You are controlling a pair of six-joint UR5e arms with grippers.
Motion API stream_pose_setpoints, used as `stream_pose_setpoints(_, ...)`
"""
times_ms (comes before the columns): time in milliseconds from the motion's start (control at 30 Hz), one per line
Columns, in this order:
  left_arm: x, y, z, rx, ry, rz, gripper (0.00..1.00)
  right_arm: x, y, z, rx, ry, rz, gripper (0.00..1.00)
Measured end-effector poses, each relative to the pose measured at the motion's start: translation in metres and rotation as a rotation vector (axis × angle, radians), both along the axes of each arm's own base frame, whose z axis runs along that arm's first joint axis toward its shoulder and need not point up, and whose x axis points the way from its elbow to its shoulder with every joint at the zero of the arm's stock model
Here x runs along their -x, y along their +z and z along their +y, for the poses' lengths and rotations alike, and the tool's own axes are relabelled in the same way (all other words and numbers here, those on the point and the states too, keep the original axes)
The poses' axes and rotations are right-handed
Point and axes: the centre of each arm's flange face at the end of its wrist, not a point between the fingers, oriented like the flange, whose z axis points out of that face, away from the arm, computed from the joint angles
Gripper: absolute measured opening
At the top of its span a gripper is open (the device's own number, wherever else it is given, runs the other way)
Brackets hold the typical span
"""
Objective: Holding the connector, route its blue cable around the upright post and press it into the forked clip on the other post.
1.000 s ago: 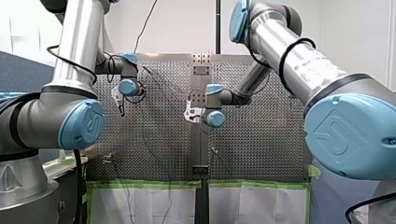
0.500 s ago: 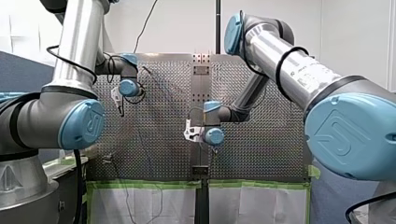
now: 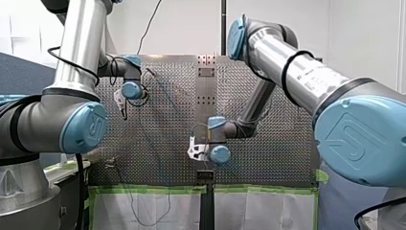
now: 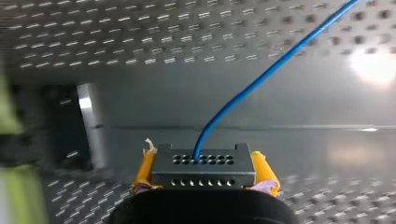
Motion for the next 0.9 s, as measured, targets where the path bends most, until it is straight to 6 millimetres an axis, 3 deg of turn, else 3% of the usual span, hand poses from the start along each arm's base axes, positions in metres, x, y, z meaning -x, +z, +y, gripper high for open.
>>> stream_pose_setpoints(533, 0.000, 0.000, 0.003, 0.001, 0.015, 0.000, 0.71, 0.032, -0.096, 0.022, -0.078, -0.114, 0.111, 0.02)
stream_pose_setpoints(700, 0.000, 0.000, 0.004, 0.001, 0.016, 0.000, 0.71, 0.058, -0.113, 0.015, -0.093, -0.168, 0.109, 0.02)
stream_pose_setpoints(900, -0.001, 0.000, 0.004, 0.001, 0.018, 0.000, 0.71, 0.077, -0.117, 0.005, -0.087, -0.218, 0.102, 0.02)
